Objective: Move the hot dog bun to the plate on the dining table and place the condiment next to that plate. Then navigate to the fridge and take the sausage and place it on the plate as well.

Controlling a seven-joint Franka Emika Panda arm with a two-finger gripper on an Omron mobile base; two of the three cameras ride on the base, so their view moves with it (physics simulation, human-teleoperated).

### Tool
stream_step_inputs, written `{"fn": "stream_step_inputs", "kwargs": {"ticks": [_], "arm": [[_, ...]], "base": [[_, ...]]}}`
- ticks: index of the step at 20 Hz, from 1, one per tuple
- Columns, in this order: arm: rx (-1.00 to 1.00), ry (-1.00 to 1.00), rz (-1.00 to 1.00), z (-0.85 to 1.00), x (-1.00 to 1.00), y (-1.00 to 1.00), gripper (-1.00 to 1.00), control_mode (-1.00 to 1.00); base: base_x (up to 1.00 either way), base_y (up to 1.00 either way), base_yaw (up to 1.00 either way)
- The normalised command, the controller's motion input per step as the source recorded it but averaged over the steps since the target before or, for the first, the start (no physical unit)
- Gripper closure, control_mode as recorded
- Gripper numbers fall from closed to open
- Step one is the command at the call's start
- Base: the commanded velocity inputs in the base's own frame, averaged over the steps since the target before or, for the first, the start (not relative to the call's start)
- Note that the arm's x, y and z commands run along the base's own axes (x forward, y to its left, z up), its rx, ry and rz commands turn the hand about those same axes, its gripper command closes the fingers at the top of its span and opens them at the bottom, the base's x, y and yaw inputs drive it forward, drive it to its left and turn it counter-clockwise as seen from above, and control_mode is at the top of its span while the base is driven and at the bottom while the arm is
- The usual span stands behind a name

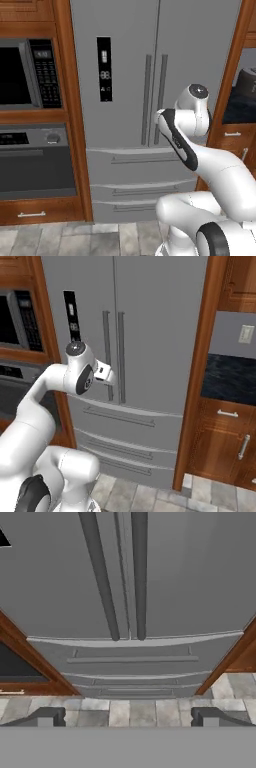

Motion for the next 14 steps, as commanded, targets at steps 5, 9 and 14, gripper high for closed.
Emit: {"fn": "stream_step_inputs", "kwargs": {"ticks": [5, 9, 14], "arm": [[0.0, 0.0, 0.0, 0.0, 0.0, 0.0, -1.0, 1.0], [0.0, 0.0, 0.0, 0.0, 0.0, 0.0, -1.0, 1.0], [0.0, 0.0, -0.07, 0.0, 0.09, 0.11, -1.0, -1.0]], "base": [[0.68, 0.15, -0.14], [0.7, 0.17, -0.15], [0.13, 0.13, -0.05]]}}
